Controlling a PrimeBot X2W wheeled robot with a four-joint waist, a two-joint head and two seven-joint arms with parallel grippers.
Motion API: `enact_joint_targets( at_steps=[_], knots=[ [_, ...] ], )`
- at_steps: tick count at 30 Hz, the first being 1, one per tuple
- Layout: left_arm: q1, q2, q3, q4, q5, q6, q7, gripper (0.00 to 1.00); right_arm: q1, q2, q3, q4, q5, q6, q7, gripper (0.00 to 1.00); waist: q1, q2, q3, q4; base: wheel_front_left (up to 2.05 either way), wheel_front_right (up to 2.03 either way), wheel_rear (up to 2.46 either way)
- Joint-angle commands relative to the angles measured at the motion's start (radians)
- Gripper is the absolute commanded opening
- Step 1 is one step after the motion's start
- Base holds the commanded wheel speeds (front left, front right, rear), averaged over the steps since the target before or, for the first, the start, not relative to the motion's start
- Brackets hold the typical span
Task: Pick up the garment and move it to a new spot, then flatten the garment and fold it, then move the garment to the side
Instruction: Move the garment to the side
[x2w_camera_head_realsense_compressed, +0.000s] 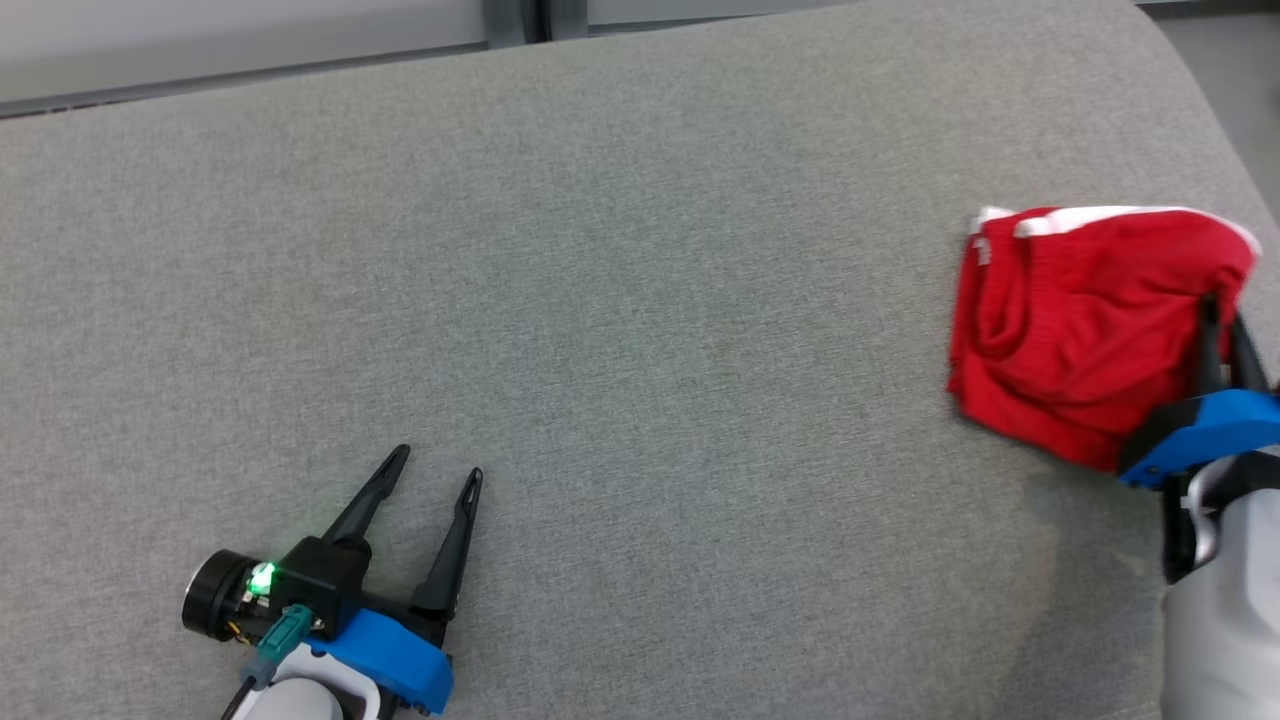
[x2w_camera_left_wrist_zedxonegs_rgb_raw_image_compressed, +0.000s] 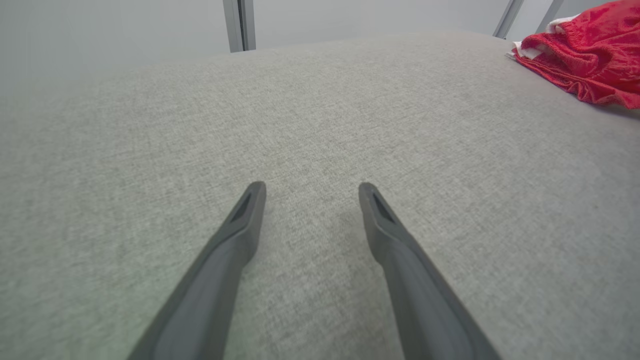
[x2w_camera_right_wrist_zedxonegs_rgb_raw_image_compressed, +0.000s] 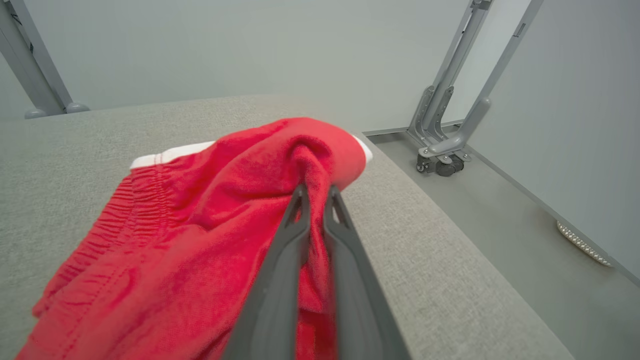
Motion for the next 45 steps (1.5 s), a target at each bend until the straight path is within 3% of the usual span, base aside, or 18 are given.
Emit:
enact_joint_targets(
  at_steps=[1,11,12,13,14,21,25,31,37,45],
  knots=[
    [-0.02,0.008,-0.004,-0.007,-0.005,-0.002,0.0,1.0,-0.024,-0.006,-0.046,-0.007,-0.034,0.0,-0.004,0.0,-0.0001,-0.0001,0.013,0.011,0.0,0.0,0.0],
    [-0.019,0.051,-0.007,-0.011,-0.014,-0.001,0.001,1.0,-0.091,-0.006,-0.327,-0.009,-0.189,0.0,-0.004,0.0,-0.0001,-0.0001,0.049,0.033,0.0,0.0,0.0],
    [-0.02,0.054,-0.006,-0.011,-0.015,-0.001,0.001,1.0,-0.093,-0.007,-0.357,-0.011,-0.197,0.0,-0.004,0.15,-0.0001,-0.0001,0.052,0.034,0.0,0.0,0.0],
    [-0.021,0.056,-0.005,-0.011,-0.015,-0.001,0.001,1.0,-0.1,-0.007,-0.374,-0.011,-0.202,0.0,-0.004,0.43,-0.0001,-0.0001,0.053,0.034,0.0,0.0,0.0],
    [-0.023,0.057,-0.005,-0.011,-0.014,0.0,0.001,1.0,-0.111,-0.006,-0.39,-0.021,-0.205,0.0,-0.004,1.0,-0.0001,-0.0001,0.054,0.035,0.0,0.0,0.0],
    [-0.024,0.038,-0.001,-0.005,-0.013,0.0,0.001,1.0,-0.116,-0.006,-0.394,-0.095,-0.169,0.0,-0.004,1.0,-0.0001,-0.0001,0.034,0.033,0.0,0.0,0.0],
    [-0.022,0.012,0.031,0.002,-0.012,0.0,0.001,1.0,-0.078,-0.006,-0.25,-0.138,-0.04,0.0,-0.004,1.0,-0.0001,-0.0001,0.002,0.041,0.0,0.0,0.0],
    [-0.016,-0.034,0.137,0.034,0.001,0.0,0.0,1.0,0.039,-0.004,0.051,-0.243,0.16,0.0,-0.004,1.0,-0.0001,-0.0001,-0.052,0.073,0.0,0.0,0.0],
    [-0.018,-0.08,0.268,0.08,0.025,0.011,0.0,1.0,0.184,-0.004,0.276,-0.307,0.244,0.0,-0.004,1.0,-0.0001,-0.0001,-0.106,0.124,0.0,0.0,0.0],
    [-0.011,-0.132,0.375,0.127,0.075,0.011,0.0,1.0,0.299,-0.007,0.372,-0.27,0.306,0.0,-0.004,1.0,-0.0001,-0.0001,-0.173,0.19,0.0,0.0,0.0]
  ],
)
